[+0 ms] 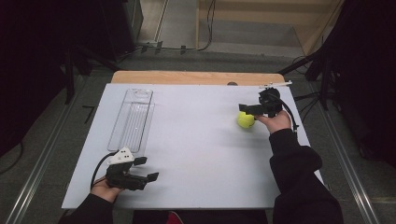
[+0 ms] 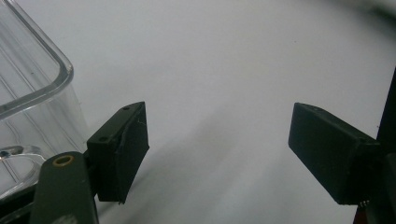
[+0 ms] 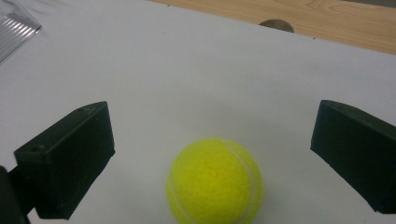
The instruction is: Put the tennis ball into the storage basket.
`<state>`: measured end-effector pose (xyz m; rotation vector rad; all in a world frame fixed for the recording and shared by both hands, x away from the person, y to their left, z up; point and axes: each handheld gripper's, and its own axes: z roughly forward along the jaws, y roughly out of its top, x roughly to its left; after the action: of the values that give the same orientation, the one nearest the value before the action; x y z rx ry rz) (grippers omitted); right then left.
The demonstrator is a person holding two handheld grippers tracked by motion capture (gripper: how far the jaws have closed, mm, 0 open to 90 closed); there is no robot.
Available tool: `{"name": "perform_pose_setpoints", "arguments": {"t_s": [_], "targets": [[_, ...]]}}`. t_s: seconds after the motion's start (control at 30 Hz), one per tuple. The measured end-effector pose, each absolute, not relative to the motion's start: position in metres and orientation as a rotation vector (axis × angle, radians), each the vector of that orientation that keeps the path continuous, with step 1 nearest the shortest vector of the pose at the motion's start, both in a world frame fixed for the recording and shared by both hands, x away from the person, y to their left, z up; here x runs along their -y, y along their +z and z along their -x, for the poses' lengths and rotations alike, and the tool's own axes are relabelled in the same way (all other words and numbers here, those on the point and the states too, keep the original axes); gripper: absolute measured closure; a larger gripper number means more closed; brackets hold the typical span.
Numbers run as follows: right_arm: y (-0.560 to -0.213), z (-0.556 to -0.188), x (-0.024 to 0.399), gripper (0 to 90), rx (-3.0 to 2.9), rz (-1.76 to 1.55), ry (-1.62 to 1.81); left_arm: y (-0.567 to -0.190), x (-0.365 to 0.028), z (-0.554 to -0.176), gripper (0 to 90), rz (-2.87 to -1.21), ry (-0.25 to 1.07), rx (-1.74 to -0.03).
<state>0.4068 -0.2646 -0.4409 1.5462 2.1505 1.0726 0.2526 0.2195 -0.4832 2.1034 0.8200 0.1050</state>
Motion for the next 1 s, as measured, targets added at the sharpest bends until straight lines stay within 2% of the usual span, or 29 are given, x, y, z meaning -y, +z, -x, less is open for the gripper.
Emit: {"name": "perform_pose_setpoints", "arguments": {"t_s": [1.0], "targets": [[-0.464, -0.407, 0.258, 0.0, -2.204, -1.584, 1.004, -0.483, -0.219, -0.252, 20.8, -2.099, 0.103, -0.815]]}}
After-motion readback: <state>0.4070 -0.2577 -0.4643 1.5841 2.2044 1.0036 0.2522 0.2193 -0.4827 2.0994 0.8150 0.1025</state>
